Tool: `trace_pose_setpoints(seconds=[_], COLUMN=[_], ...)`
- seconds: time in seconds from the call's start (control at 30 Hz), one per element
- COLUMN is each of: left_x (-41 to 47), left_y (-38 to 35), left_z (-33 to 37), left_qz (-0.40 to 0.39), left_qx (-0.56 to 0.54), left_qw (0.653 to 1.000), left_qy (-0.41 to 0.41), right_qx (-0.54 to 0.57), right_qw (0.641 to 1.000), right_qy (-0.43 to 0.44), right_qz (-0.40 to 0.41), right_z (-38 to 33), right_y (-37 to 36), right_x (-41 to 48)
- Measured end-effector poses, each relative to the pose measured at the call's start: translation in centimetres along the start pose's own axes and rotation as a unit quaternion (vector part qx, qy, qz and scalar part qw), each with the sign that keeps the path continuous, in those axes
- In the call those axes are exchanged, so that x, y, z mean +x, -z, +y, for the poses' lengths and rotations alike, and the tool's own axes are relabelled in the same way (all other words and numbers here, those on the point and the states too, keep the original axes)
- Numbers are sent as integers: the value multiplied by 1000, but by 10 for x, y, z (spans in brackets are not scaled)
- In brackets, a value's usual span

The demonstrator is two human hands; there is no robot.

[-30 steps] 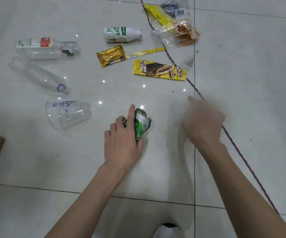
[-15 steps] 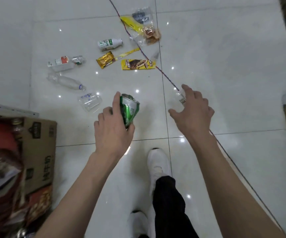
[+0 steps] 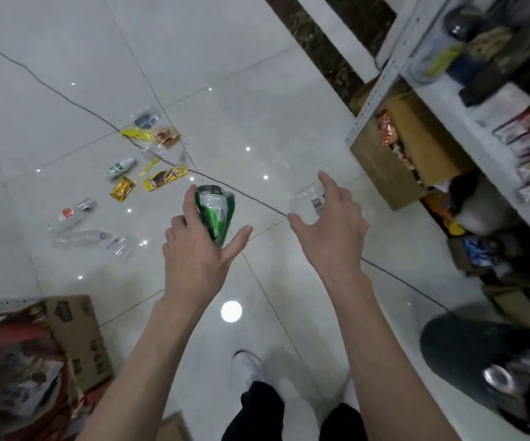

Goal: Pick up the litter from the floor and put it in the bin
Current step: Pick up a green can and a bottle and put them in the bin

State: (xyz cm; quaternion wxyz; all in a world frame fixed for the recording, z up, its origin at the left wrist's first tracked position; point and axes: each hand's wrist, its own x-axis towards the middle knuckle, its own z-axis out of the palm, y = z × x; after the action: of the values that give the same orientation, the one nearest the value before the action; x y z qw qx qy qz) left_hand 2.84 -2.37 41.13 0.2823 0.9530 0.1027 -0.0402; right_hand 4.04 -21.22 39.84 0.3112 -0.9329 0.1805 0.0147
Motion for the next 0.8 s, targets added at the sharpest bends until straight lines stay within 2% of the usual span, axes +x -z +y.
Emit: trace_pose_setpoints(seconds=[0.17, 0.47, 0.63, 0.8], left_x=[-58, -229, -307, -349], left_y=[-72, -246, -339, -432], left_z=[89, 238, 286, 306], left_qz=[-56, -182, -221, -264], left_qx=[-20, 44, 63, 113], left_qw=[996, 961, 937, 899], left_qy=[-62, -203, -262, -331], right_qx=[24, -13, -29, -25], right_qw=[995, 964, 937, 903], right_qy=[-73, -238, -315, -398], right_qz=[61, 119, 150, 159], right_z=[112, 365, 488, 583], right_y=[83, 205, 225, 208], right_x=[-28, -131, -187, -226])
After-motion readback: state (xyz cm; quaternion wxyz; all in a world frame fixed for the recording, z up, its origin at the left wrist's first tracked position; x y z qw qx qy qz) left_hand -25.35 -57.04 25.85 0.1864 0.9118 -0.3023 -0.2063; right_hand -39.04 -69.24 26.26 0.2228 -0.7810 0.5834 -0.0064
